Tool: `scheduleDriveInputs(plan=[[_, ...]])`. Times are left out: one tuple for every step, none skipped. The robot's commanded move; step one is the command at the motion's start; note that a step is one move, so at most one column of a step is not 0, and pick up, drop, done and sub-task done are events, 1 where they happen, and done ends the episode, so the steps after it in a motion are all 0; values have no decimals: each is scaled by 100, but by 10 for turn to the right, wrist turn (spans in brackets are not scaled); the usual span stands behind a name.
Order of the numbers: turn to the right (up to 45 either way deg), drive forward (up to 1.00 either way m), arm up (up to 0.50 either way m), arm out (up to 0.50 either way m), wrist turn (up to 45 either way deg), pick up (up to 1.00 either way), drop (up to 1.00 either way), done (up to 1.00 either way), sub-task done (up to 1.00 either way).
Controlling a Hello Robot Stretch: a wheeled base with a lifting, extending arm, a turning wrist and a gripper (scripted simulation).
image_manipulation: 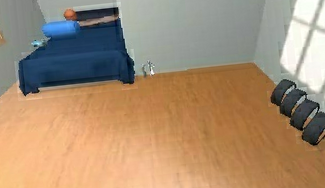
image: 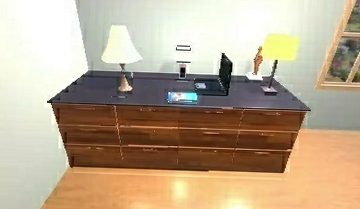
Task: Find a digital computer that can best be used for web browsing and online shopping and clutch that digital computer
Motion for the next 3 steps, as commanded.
scheduleDriveInputs(plan=[[-30, 0, 0, 0, 0, 0, 0, 0, 0], [0, 40, 0, 0, 0, 0, 0, 0, 0], [-150, 0, 0, 0, 0, 0, 0, 0, 0]])
